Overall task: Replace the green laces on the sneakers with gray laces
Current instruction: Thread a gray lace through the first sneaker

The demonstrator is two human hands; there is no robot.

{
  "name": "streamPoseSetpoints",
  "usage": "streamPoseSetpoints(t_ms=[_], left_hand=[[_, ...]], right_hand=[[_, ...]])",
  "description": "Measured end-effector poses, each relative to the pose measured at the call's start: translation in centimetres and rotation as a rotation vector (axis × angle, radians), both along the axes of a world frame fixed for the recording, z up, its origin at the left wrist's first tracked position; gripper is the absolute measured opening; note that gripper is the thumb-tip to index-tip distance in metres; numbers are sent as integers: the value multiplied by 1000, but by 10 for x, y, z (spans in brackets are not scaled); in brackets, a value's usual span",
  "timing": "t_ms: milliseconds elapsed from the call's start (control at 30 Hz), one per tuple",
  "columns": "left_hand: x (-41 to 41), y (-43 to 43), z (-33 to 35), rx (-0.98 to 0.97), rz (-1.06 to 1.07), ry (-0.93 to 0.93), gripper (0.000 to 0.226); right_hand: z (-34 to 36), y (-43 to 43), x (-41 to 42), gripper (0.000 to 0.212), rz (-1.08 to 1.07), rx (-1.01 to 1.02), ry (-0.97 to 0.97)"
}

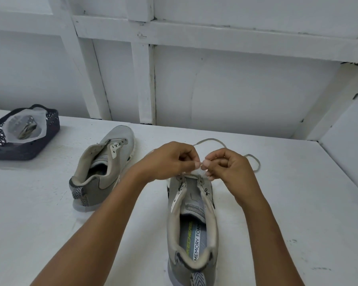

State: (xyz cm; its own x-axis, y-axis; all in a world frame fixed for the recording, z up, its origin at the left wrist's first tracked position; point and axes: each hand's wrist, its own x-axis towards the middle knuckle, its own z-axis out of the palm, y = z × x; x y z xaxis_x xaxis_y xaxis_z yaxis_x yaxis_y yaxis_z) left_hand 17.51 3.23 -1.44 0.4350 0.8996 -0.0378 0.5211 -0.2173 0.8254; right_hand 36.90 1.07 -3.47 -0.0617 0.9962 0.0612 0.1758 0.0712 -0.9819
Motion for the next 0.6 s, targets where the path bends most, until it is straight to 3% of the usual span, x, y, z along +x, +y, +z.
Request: streamPoseSetpoints(t_ms=[167,267,433,600], left_hand=[[-5,6,-10,35,69,221,10],[-6,5,-14,56,80,311,9],[-1,2,-13,63,62,287,6],[10,-1,-13,154,66,340,5]], right_hand=[[-6,-3,3,37,-25,-221,-230],[-12,-8,-2,38,46,-325,-300],[-8,-6,3,17,5,-378,-164],[-13,-9,10,15,-3,-413,-35]])
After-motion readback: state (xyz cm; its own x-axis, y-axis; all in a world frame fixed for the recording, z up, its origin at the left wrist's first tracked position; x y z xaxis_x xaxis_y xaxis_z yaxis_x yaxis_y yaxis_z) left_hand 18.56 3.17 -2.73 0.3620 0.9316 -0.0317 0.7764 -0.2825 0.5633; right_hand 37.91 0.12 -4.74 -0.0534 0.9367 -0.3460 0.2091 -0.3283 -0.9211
